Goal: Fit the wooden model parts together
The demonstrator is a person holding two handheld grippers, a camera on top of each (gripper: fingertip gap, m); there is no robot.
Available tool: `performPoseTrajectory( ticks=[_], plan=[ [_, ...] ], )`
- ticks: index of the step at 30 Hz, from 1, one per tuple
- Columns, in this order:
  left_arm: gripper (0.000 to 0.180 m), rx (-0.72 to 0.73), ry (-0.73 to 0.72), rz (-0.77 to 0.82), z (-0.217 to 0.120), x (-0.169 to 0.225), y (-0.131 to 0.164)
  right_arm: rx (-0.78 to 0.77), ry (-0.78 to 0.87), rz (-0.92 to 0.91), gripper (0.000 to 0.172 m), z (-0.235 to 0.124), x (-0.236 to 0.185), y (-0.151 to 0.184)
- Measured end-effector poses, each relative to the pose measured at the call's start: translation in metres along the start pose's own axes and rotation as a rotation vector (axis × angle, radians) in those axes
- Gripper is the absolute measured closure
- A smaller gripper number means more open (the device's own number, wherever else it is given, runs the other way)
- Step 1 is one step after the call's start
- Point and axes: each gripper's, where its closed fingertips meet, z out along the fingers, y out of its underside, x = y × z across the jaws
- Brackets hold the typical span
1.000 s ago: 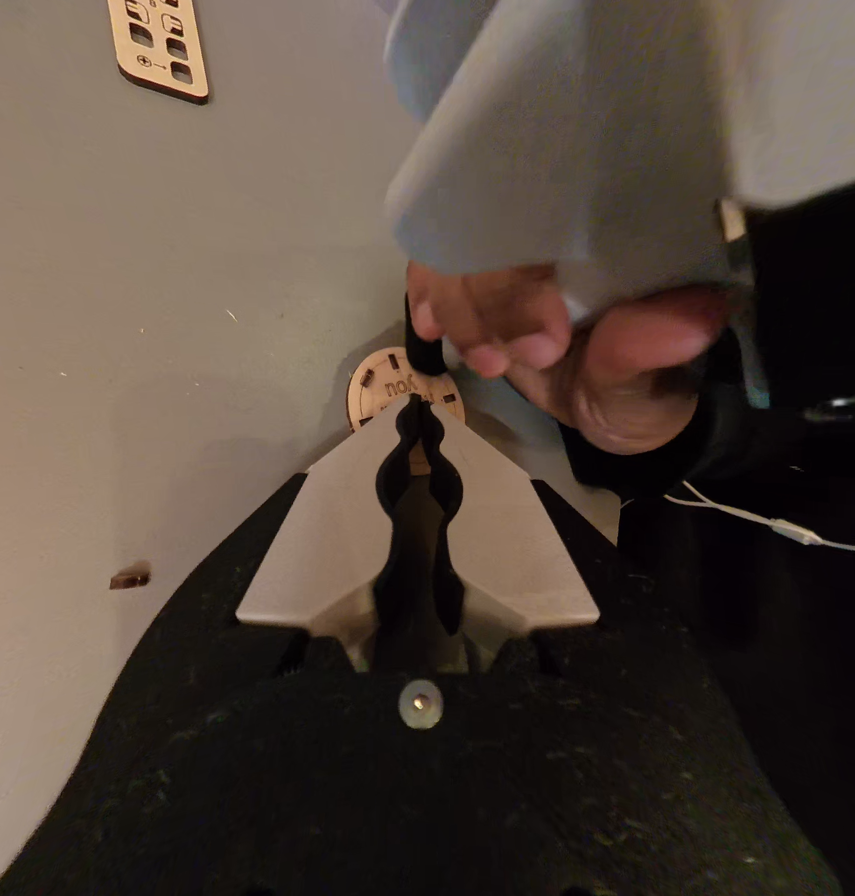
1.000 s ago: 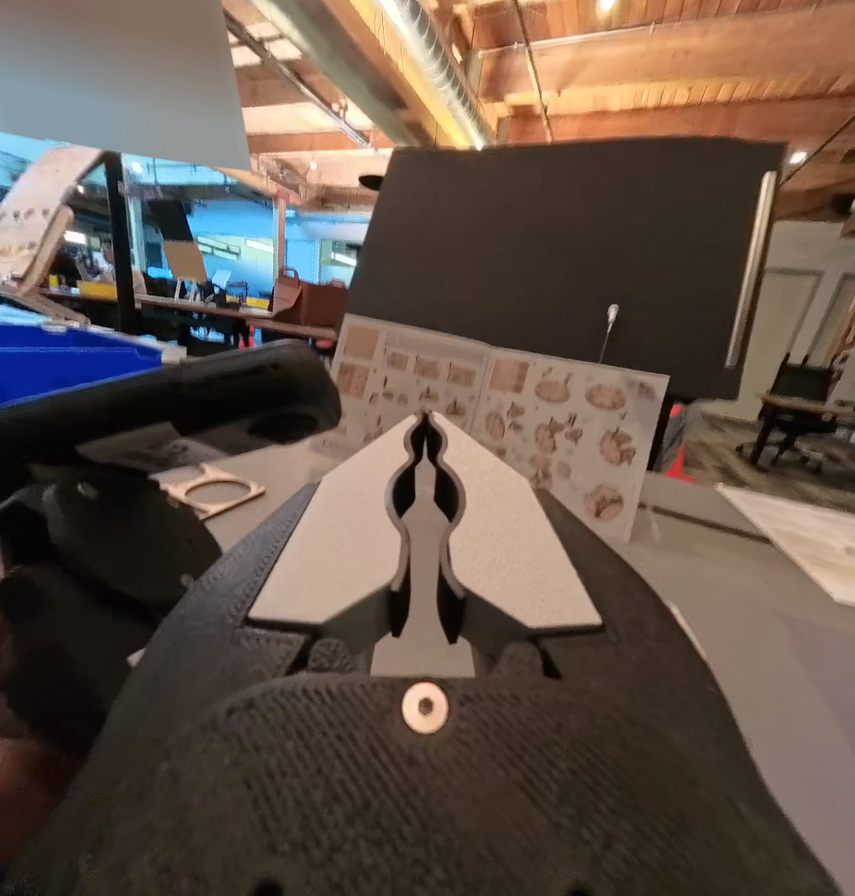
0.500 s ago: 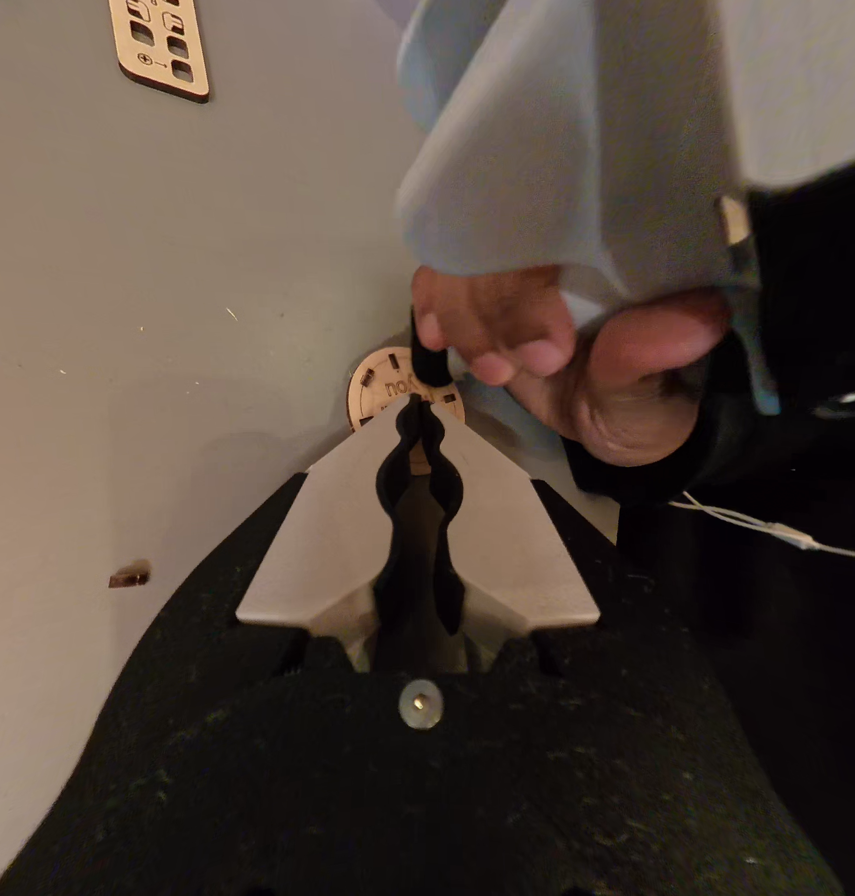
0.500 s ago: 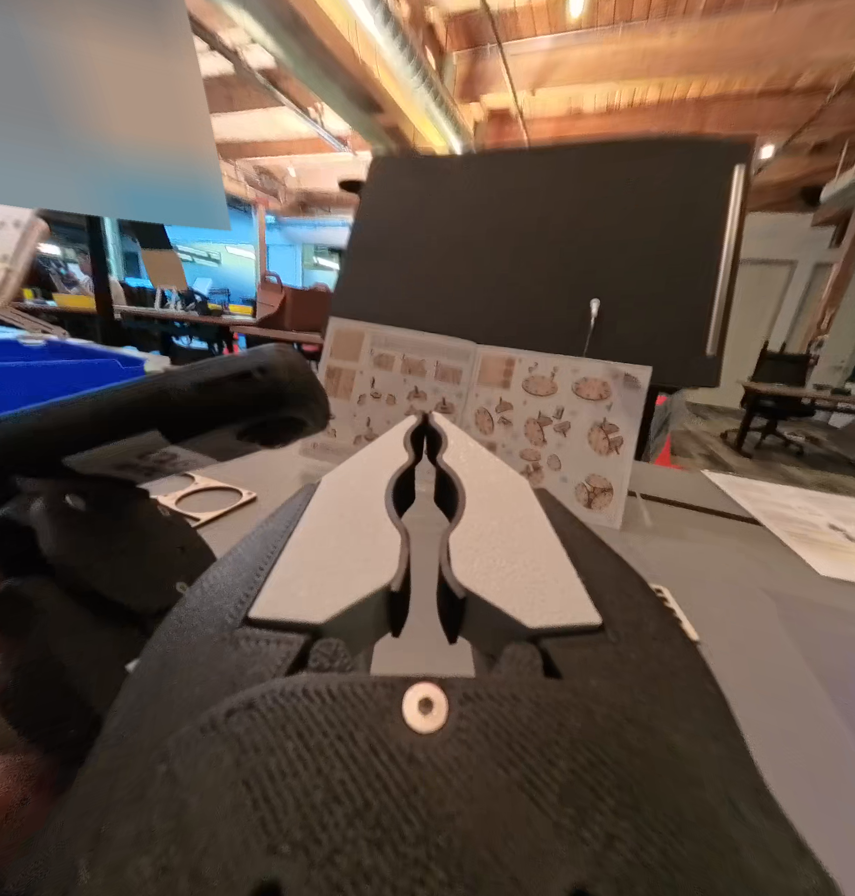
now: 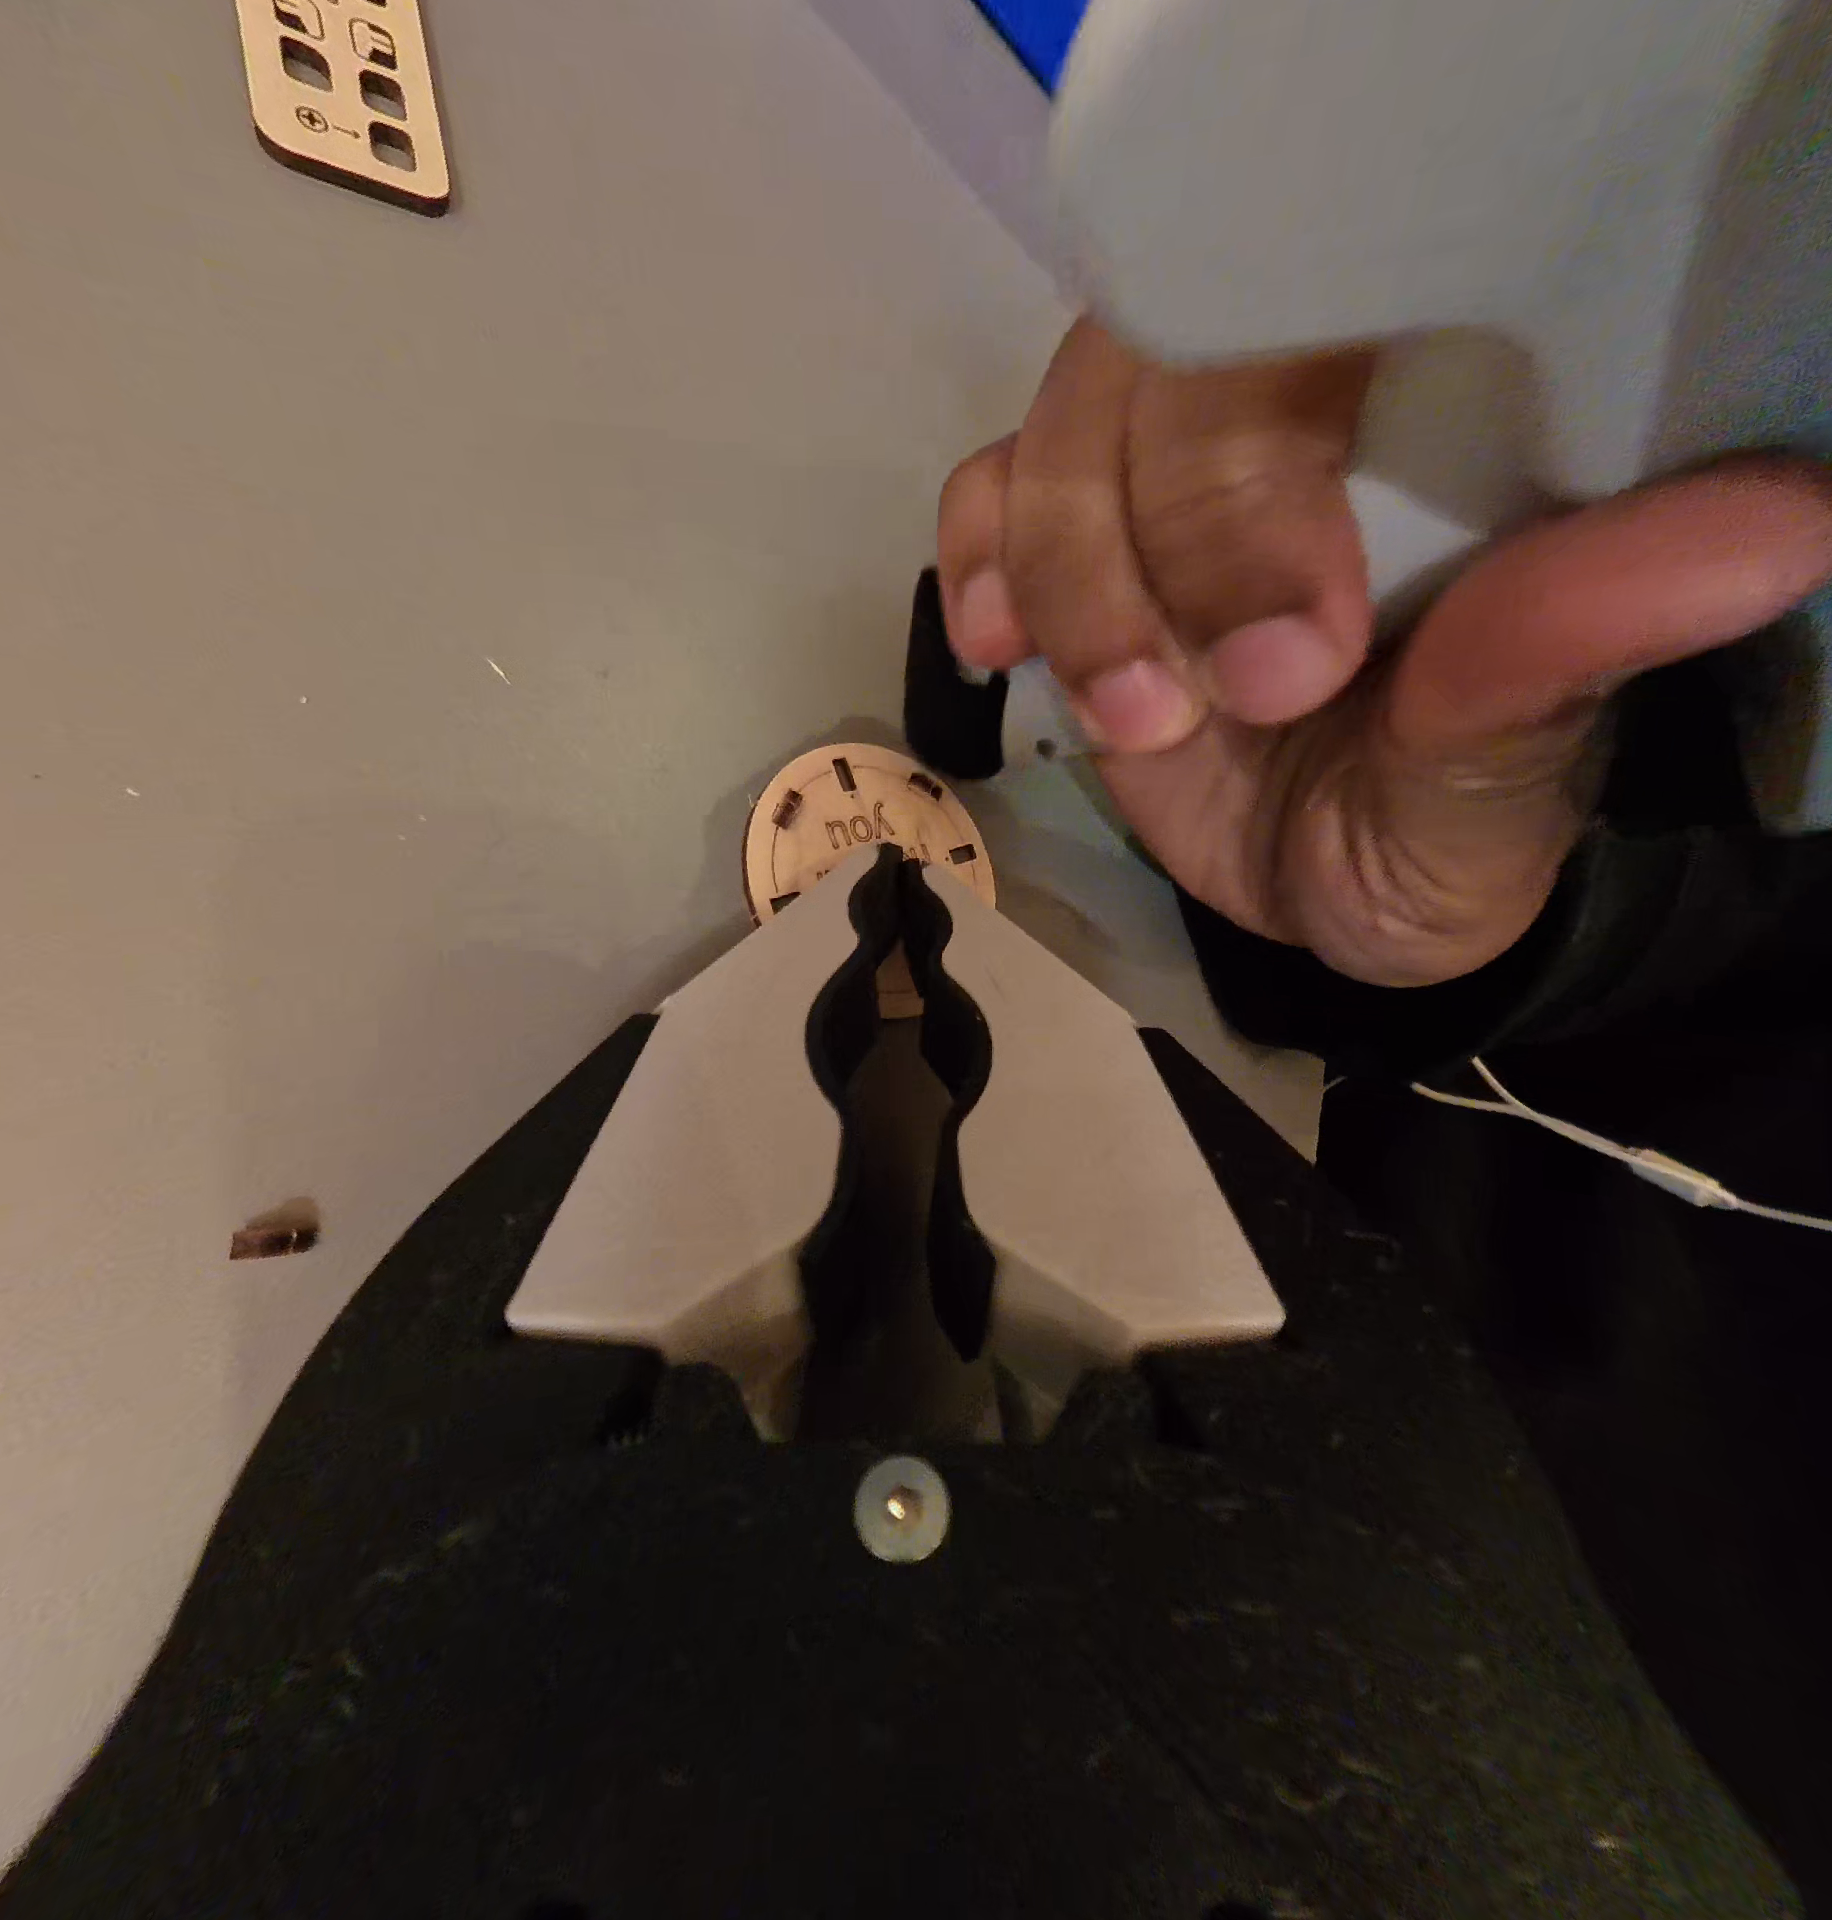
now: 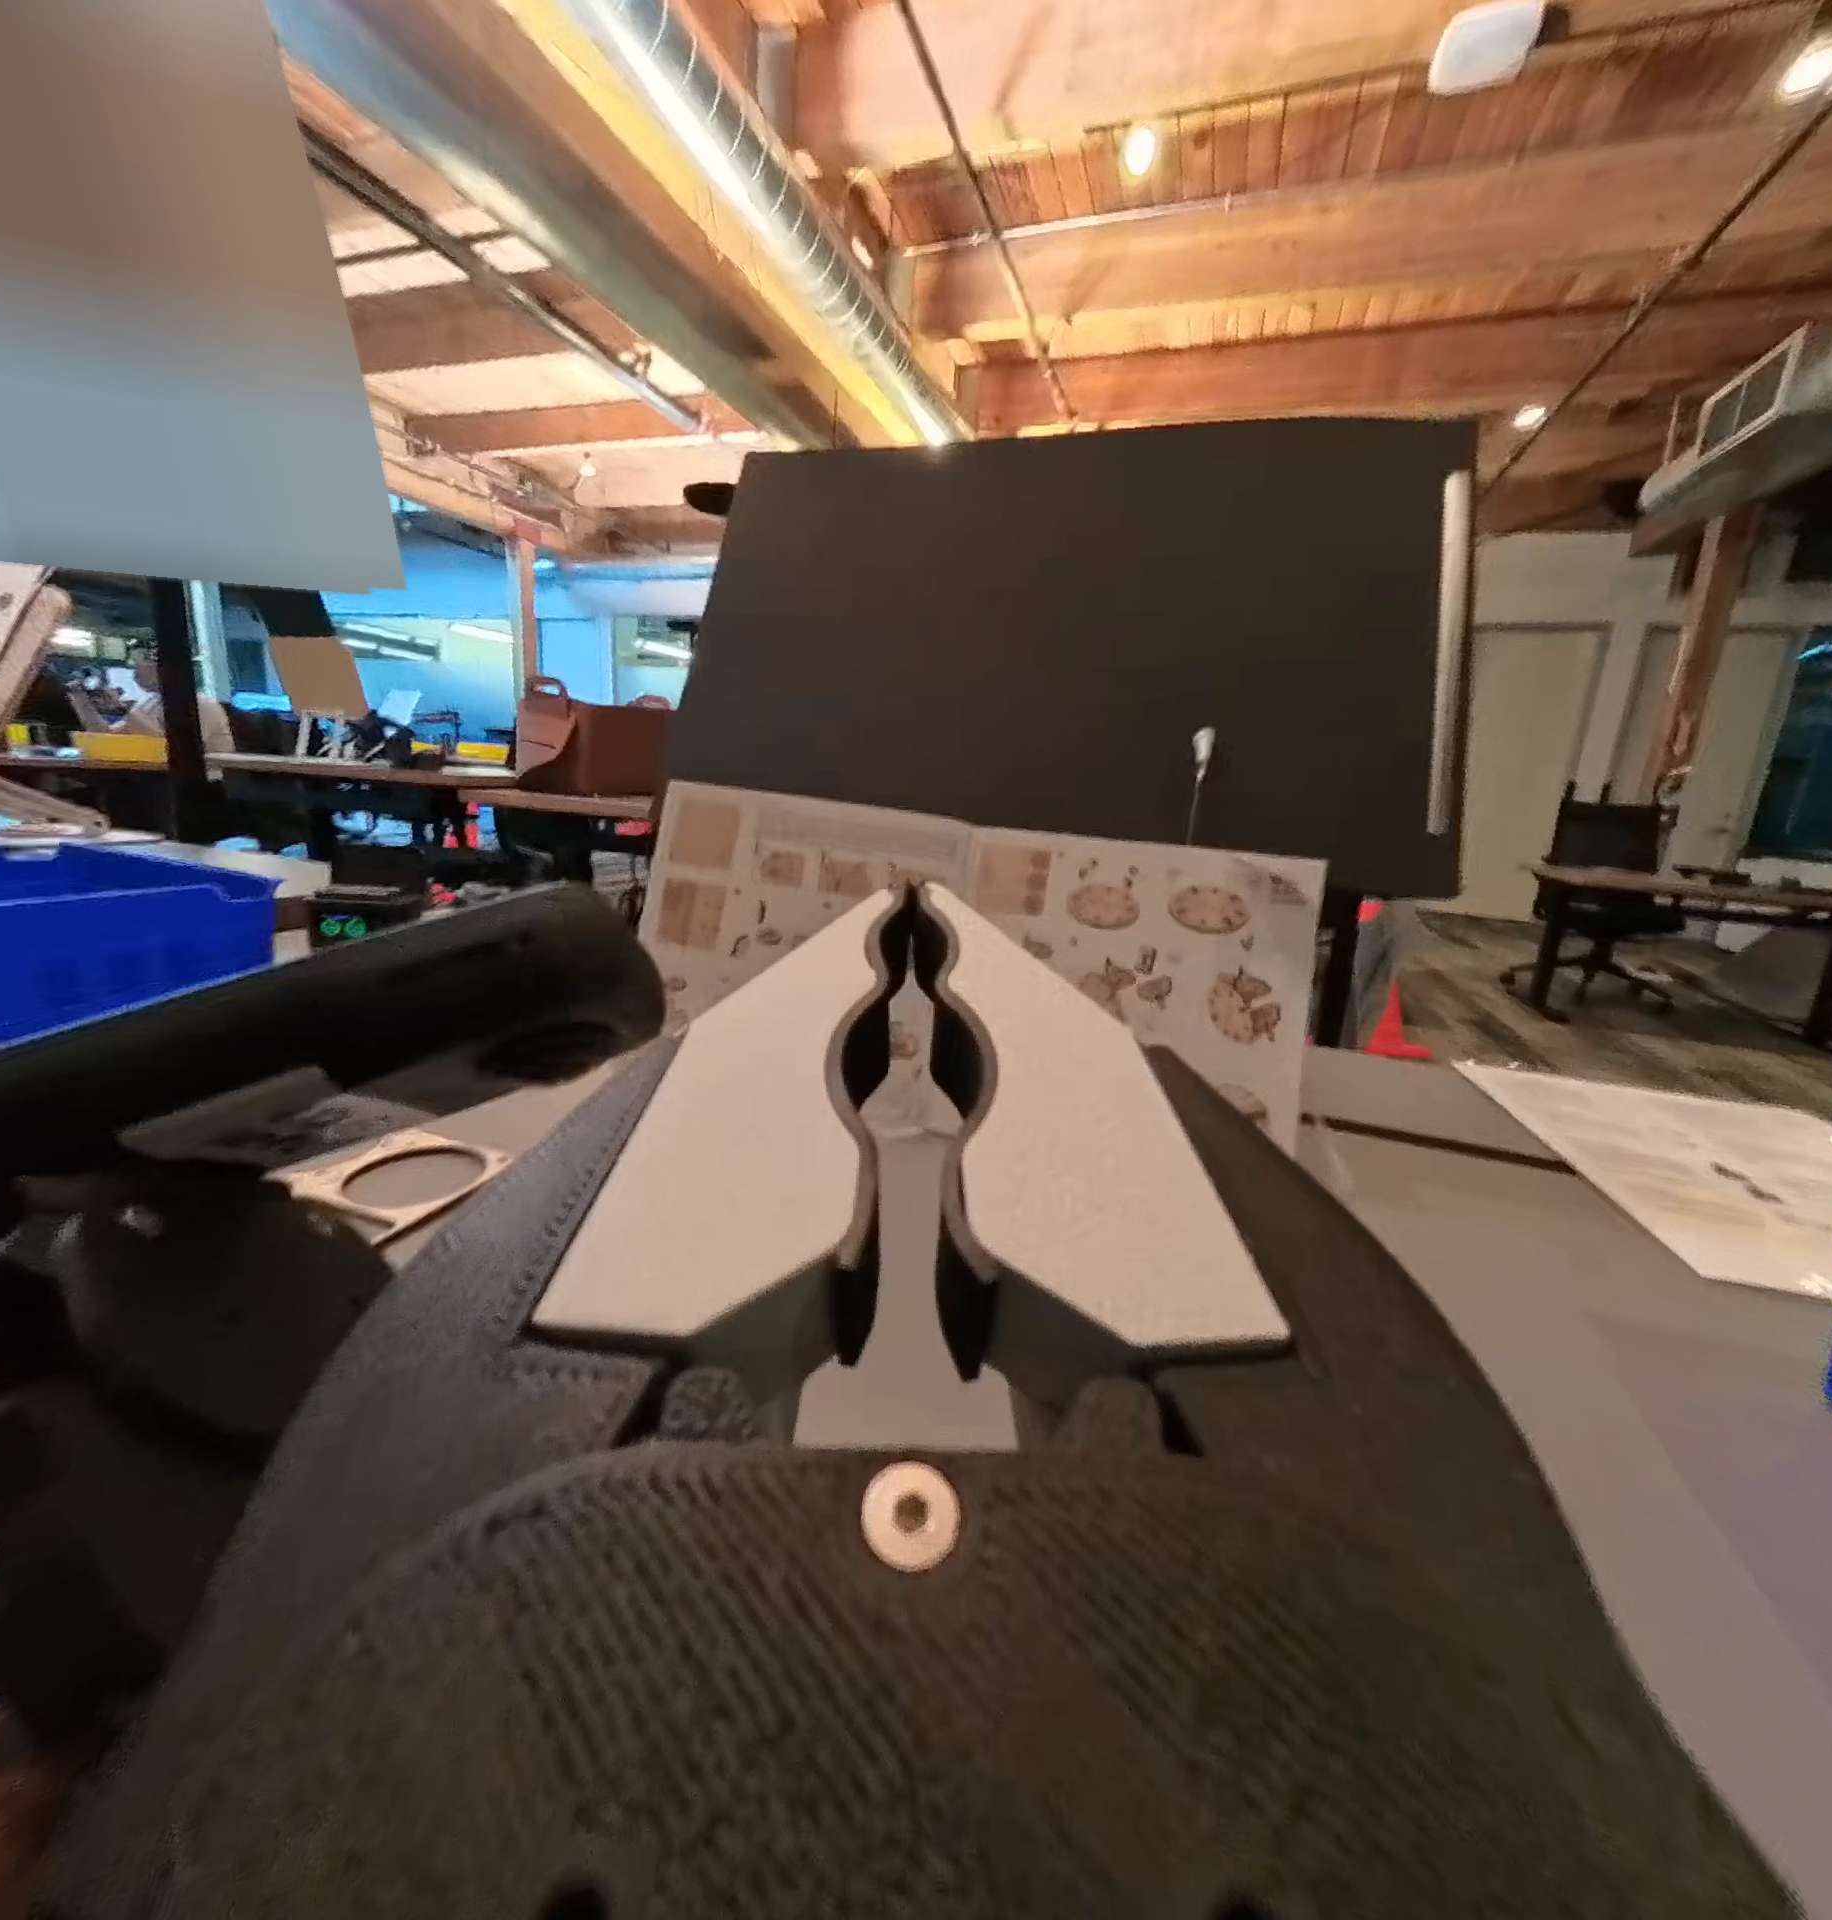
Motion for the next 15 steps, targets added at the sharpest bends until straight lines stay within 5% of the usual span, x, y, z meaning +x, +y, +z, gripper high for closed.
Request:
performPoseTrajectory(
  ticks=[4, 8, 12, 15],
  plan=[
    [0.18, 0.001, -0.001, 0.001, 0.0, 0.0, 0.0, -0.124, 0.018, -0.014, 0.172, 0.004, 0.006, 0.03],
    [0.18, 0.0, 0.003, -0.004, 0.0, 0.0, 0.0, -0.019, -0.005, 0.004, 0.172, 0.001, 0.0, 0.004],
    [0.18, 0.0, 0.0, -0.001, 0.0, 0.0, 0.0, -0.102, 0.026, -0.022, 0.172, 0.002, 0.007, 0.025],
    [0.18, 0.001, 0.002, -0.003, 0.0, 0.0, 0.0, -0.002, 0.02, 0.008, 0.172, 0.001, 0.007, -0.002]
  ],
)
